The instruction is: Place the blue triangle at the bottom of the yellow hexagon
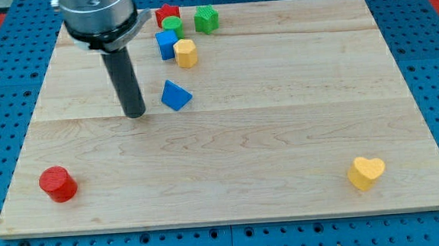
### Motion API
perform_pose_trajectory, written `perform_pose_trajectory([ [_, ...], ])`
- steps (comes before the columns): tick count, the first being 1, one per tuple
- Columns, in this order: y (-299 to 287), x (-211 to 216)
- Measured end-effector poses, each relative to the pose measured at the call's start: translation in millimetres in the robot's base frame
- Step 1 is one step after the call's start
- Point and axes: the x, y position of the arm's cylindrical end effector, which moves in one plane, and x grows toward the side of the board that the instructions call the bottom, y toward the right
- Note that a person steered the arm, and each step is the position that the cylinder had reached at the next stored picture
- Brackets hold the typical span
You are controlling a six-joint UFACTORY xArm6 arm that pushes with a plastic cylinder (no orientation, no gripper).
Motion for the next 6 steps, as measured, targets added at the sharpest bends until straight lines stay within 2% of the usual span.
perform_pose_trajectory([
  [1,25,16],
  [2,61,2],
  [4,55,-57],
  [5,57,-63],
  [6,72,-39],
])
